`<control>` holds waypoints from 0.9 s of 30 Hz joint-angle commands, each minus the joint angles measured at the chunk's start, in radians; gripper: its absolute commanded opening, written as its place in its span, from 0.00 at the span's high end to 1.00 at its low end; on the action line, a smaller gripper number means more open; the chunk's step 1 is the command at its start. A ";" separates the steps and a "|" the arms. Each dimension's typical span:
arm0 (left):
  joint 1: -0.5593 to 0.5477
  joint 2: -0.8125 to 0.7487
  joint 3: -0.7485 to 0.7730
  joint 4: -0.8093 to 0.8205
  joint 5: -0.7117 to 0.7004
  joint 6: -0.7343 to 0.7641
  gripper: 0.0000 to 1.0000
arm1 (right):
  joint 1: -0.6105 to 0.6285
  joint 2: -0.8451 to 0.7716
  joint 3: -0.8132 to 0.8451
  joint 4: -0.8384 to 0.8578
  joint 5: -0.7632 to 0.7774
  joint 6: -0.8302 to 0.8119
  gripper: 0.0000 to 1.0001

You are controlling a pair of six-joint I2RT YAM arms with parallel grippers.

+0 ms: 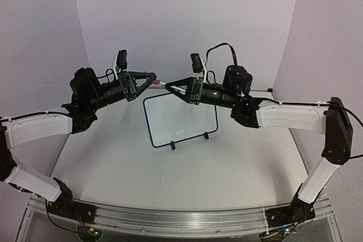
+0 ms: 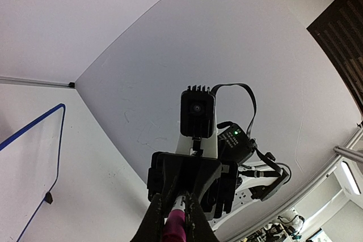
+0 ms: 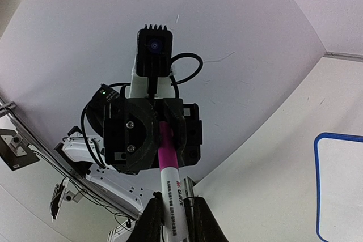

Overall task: Write a sentence on the whiteboard
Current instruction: Pass from the left arm to the right

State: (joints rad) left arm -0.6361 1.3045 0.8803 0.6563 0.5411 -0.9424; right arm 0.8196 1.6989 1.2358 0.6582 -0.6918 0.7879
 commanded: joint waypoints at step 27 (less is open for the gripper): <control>0.002 -0.066 -0.045 -0.018 -0.077 0.018 1.00 | 0.008 -0.008 -0.020 0.025 0.052 -0.011 1.00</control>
State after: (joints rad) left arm -0.6407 1.2743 0.8398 0.6556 0.5190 -0.9630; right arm 0.8211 1.7027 1.2274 0.6868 -0.6819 0.8009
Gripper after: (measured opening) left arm 0.084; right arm 0.079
